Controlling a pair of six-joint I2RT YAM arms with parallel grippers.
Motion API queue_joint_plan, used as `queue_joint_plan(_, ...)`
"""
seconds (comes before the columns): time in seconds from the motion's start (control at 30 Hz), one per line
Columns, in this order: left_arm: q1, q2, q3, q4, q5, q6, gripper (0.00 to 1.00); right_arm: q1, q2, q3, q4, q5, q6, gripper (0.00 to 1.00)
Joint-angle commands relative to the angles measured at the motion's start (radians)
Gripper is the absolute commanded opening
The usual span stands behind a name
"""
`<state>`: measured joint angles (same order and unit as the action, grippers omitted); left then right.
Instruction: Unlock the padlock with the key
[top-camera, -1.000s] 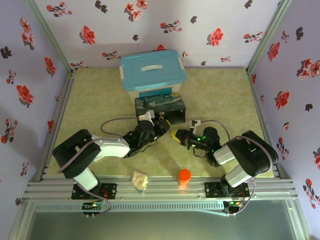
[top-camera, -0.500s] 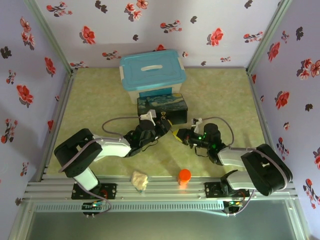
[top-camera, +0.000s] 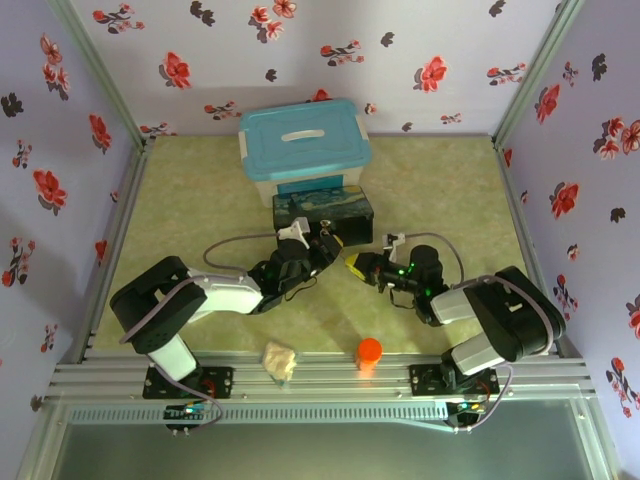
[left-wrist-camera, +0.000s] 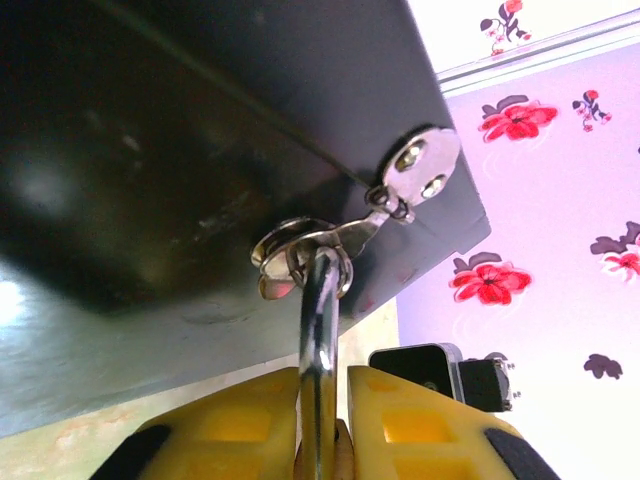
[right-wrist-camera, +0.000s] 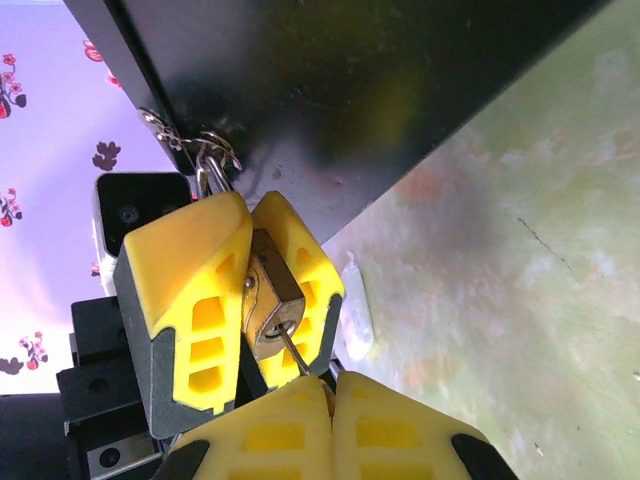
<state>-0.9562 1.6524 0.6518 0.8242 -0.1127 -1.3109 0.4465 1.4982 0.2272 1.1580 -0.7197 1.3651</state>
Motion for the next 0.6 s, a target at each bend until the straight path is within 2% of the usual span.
queue_joint_plan(0.0,-0.064,-0.010,0.001,0.110,0.200,-0.040,0.00,-0.008,0.021,0.029,0.120,0.082,0.009,0.00)
queue_joint_plan(0.2,-0.064,0.013,0.026,0.091,0.201,-0.013,0.00,0.038,0.012,0.018,0.159,0.123,0.038,0.00)
queue_joint_plan(0.4,-0.065,0.017,0.028,0.071,0.199,0.003,0.00,0.024,0.014,0.003,0.168,0.130,0.040,0.00)
queue_joint_plan(0.57,-0.065,0.021,-0.004,0.142,0.203,-0.011,0.00,-0.022,0.050,0.021,0.227,0.062,0.082,0.00)
